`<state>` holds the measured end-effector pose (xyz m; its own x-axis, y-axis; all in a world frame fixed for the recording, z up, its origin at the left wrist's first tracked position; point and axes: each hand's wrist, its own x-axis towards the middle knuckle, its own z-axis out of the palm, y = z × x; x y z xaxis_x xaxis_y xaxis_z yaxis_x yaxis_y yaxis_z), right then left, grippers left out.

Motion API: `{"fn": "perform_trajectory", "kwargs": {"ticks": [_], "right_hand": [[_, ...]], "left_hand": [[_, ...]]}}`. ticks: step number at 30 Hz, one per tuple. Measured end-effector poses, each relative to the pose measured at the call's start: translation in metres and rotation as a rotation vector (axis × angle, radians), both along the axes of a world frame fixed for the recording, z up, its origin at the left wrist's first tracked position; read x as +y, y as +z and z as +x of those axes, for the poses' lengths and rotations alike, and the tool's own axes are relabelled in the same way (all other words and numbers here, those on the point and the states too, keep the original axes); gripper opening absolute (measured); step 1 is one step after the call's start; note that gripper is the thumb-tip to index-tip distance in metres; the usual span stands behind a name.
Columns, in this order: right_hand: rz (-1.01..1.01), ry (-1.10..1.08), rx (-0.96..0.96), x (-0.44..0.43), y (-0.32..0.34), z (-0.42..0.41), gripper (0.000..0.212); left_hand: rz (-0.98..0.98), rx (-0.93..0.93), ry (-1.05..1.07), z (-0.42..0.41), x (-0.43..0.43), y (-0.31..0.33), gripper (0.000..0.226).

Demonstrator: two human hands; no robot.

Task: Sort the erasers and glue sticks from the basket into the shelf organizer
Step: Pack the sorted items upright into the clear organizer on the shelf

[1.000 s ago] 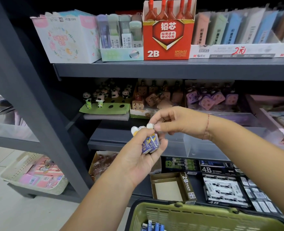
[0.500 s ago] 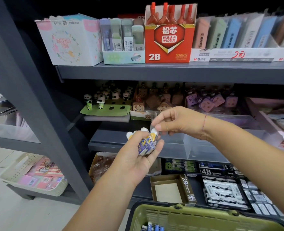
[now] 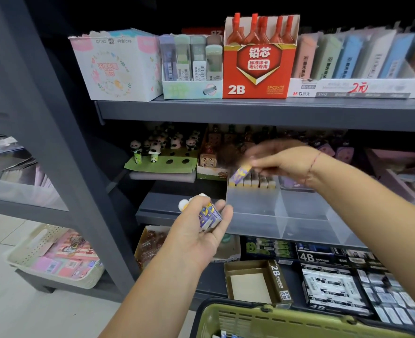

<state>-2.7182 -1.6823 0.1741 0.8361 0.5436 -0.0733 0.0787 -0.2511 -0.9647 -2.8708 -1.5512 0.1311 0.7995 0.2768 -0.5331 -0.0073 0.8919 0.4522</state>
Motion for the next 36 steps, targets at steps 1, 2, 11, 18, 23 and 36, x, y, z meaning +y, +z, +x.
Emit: {"fn": "perform_trajectory", "kwargs": {"ticks": [1, 2, 11, 18, 23, 36], "right_hand": [[-0.067, -0.059, -0.119, 0.001, 0.003, 0.007, 0.026], [-0.196, -0.103, -0.275, 0.003, 0.004, 0.013, 0.025], [-0.479, 0.078, -0.596, 0.037, -0.006, 0.016, 0.015], [-0.45, 0.137, -0.548, 0.036, -0.005, 0.018, 0.016], [-0.566, 0.123, -0.636, 0.046, -0.027, 0.021, 0.017], [-0.633, 0.218, -0.633, 0.039, -0.032, 0.019, 0.019]], "left_hand": [[-0.001, 0.013, 0.016, -0.001, 0.001, 0.0, 0.008], [0.002, 0.024, 0.023, -0.001, 0.001, 0.0, 0.008], [0.009, 0.056, 0.007, -0.004, 0.003, 0.002, 0.015], [0.024, 0.068, -0.005, -0.006, 0.004, 0.002, 0.016], [0.029, 0.084, -0.027, -0.005, 0.001, 0.005, 0.012], [0.042, 0.084, -0.031, -0.005, 0.001, 0.004, 0.017]]}}
